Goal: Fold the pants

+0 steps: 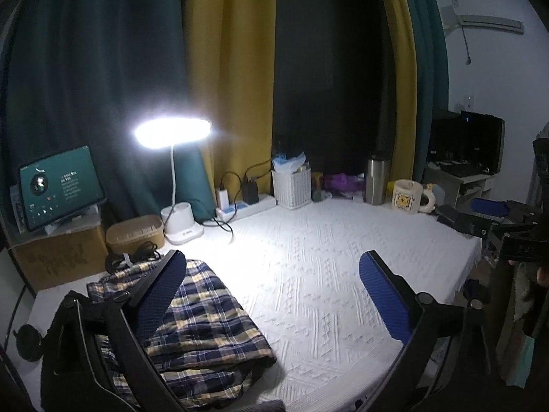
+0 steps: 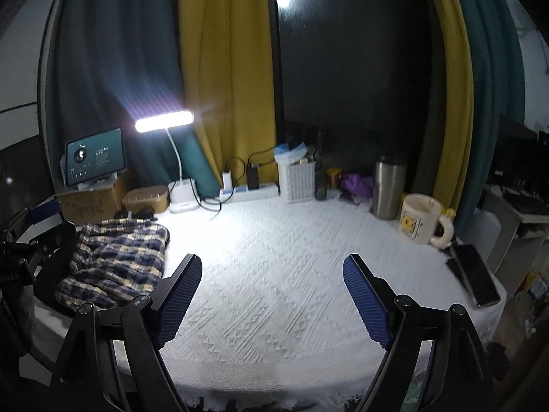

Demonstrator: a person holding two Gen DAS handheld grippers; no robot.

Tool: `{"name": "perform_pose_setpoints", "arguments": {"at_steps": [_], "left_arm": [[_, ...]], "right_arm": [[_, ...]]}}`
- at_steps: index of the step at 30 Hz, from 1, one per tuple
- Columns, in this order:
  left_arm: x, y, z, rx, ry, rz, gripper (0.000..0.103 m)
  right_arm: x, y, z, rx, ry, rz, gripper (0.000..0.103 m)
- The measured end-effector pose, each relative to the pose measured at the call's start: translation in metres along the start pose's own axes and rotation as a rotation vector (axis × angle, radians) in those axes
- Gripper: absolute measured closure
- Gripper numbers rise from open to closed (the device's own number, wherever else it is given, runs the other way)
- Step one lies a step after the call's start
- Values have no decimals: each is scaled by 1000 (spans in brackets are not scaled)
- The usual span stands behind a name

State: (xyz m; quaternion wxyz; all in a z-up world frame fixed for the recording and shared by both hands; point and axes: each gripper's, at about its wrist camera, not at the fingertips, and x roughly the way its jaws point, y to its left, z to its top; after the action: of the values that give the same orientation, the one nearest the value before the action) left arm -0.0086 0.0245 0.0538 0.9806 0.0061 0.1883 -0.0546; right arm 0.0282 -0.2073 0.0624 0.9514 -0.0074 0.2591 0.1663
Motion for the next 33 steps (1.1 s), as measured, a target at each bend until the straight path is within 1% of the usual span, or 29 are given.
{"name": "perform_pose_setpoints", "arguments": {"at_steps": [6,11,14,15,17,20,22,33], "left_arm": [[-21,-2,10,0,-68,25,1],[-39,-3,13,23,-145,97,1],[-47,2,15,-7,-163,107,1],[-49,3,15,-17,-168,109,1],[-52,7,15,-39,-174,123,1],[-54,13,14,-68,-175,135,1],[-55,15,12,-74,-174,146,1],[-56,22,8,-93,-166,153,1]], "right_arm": [[-23,3,8,-15,-55,-12,13],[-40,10,14,-45,-102,-49,10],[-49,14,16,-45,-146,-79,3],[-51,14,17,-43,-157,-83,0],[-55,16,18,-40,-174,-80,0],[-55,18,19,-44,-173,-75,0],[-55,20,20,-47,-170,-71,0],[-51,25,21,-42,-158,-58,0]]}}
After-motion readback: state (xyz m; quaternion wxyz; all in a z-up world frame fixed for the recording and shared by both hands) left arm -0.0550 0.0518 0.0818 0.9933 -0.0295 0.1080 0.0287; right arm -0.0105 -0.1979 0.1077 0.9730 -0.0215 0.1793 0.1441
